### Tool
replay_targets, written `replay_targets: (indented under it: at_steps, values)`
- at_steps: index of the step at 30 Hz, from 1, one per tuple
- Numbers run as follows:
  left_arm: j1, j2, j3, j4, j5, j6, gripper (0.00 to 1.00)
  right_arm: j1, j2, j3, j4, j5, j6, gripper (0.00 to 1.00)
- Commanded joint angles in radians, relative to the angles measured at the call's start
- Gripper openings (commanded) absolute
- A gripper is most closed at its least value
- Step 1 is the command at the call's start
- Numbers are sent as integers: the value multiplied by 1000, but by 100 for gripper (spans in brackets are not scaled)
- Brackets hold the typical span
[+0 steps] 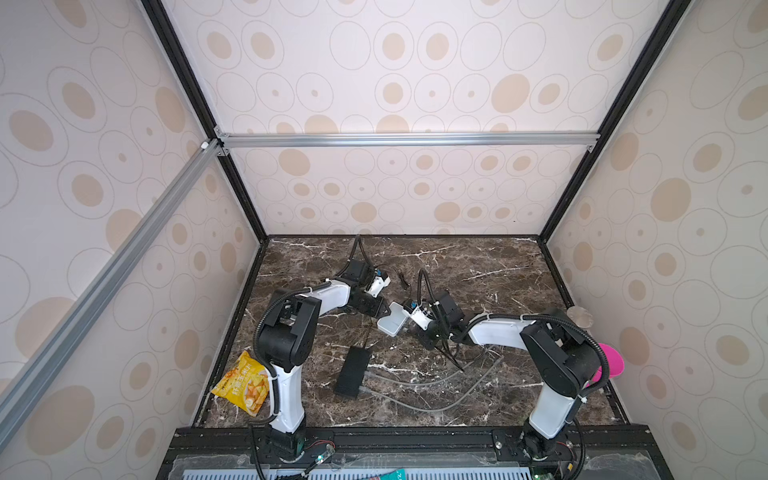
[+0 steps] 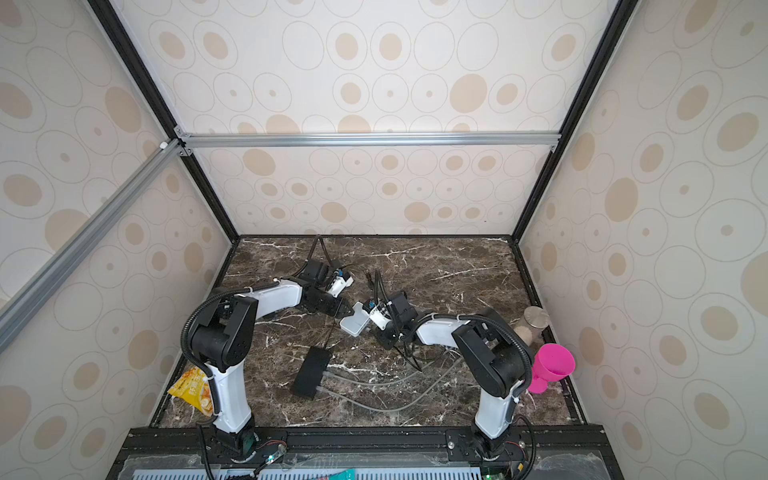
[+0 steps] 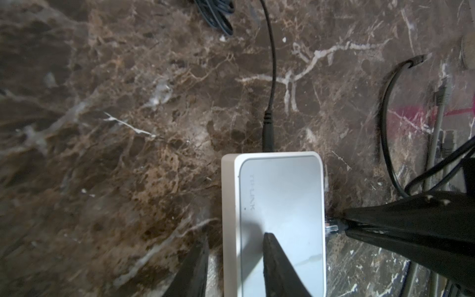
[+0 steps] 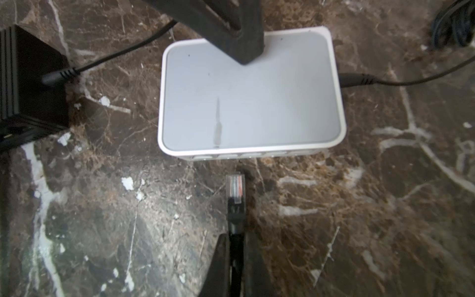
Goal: Insert the plug into the switch port
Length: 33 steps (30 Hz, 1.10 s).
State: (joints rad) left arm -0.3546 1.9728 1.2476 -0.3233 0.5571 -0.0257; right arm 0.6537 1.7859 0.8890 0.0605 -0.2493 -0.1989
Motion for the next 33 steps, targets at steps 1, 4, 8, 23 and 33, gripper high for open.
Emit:
replay_targets:
  at_steps: [1,4,8,23,33]
  values:
    - [-3,39,10,-62,-48,34,35,12,-16,-11,7,8,-7,0]
    - [-4,43,13,-66,-46,35,34,15,-23,-17,20,2,-9,0]
    - [-4,47,15,-71,-46,35,34,30,-45,-42,68,0,-14,0]
    - [-8,50,18,-78,-37,36,34,40,-26,-29,107,47,-19,0]
    - [-11,56,21,-82,-33,36,34,43,-2,-18,104,13,-15,0]
